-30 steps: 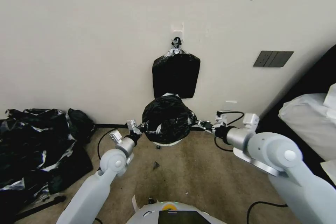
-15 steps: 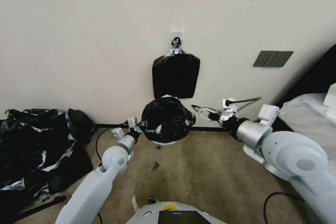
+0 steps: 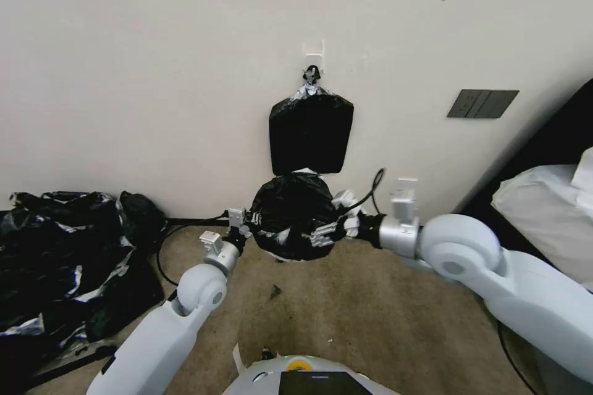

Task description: Place a trash bag onto the trash bin.

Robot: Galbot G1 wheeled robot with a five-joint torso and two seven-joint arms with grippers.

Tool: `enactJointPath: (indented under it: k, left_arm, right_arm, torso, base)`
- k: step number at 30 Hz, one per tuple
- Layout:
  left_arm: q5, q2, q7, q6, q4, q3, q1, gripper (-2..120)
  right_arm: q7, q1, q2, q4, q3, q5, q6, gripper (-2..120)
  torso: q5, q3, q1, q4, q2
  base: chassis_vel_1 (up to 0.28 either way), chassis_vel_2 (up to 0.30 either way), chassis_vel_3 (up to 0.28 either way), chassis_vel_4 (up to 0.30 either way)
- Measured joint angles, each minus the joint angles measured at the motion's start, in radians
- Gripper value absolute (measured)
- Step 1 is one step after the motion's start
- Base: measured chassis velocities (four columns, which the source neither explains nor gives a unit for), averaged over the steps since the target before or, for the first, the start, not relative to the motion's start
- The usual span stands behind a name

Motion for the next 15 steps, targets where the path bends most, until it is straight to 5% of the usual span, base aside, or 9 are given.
enactJointPath:
  k: [9,15]
  left_arm:
    - [0.04,0.027,0.044,-0.016,-0.011,0.001,-0.003,1]
    - [0.04,0.03,0.05,-0.017,-0.016,0.001,-0.005,1]
  right_arm:
    - [-0.049,0.204,0.034,-0.086,-0.234,-0.113,-0.051,90]
    - [-0.069,0.263,0.033,-0.107,-0.308,-0.126,-0.052,67]
  torso:
    - [0.0001,0.0,0.0,0.0,0.0]
    - [0.0,0.0,0.0,0.0001,0.0]
  base:
    - [0.0,0.0,0.0,0.0]
    - [0.0,0.0,0.0,0.0]
